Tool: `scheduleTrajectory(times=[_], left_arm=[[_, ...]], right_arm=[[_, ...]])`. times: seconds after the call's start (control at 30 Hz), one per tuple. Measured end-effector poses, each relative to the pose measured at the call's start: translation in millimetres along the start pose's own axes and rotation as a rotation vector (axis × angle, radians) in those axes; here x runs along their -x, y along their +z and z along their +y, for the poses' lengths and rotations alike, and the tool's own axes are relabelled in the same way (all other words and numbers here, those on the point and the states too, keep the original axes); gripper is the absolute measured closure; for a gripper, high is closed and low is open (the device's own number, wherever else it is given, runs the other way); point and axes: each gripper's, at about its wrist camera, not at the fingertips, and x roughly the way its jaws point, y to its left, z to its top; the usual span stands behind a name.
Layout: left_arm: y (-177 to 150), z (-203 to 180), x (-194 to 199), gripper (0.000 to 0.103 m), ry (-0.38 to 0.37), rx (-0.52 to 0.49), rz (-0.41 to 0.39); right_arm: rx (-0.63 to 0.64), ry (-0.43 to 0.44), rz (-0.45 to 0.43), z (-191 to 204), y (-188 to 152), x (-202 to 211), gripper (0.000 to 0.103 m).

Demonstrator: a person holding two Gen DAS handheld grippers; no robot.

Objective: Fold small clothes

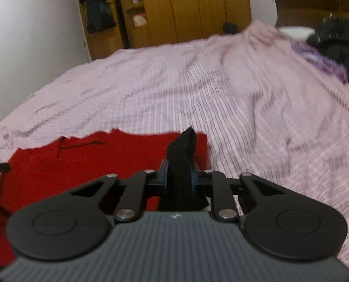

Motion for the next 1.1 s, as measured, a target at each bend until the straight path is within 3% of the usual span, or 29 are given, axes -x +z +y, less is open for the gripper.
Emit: scheduleTrajectory(times=[0.1,0.2,0.37,0.47,0.53,0.67,0.8,0.83,0.9,0.93,1.1], left_arm=[[5,21,2,0.1,0.052,0.036,-0.033],[10,39,1,0.1,-0.006,0.108,-0.002],[17,37,5,0.098,-0.083,0.113,0.04],[19,26,-4,0.081,-0.126,0.106,0.095],[18,16,-13,0.045,-0.131,0.08,0.134],[7,-12,-23,0.041,-0.067,-0.038,0.138],[-1,-21,-26,0.04,-0.035,-0.069,0.128],[-3,-24,-28,0.04,-0.025,-0.072,0.128],[-5,-25,-31,0.04,-0.011,-0.065,0.126],[-5,-25,-34,0.04,-0.006,-0.055,0.126],[-11,-24,-36,0.045,0.005,-0.016,0.097]], right_arm=[[0.039,0.032,-0.085,10,9,13,0.086],[0.022,0.068,-0.136,16,22,18,0.087],[0.017,0.076,-0.13,21,34,11,0.087],[0.003,0.081,-0.126,20,36,13,0.087],[-0.002,0.083,-0.127,19,37,12,0.087],[0.013,0.078,-0.097,20,32,14,0.087],[0.033,0.063,-0.052,15,27,10,0.085],[0.038,0.053,-0.044,12,25,9,0.082],[0.03,0.018,-0.033,7,20,6,0.041],[0.017,0.001,-0.033,4,17,6,0.032],[-0.02,-0.016,0.036,-9,3,-9,0.03]])
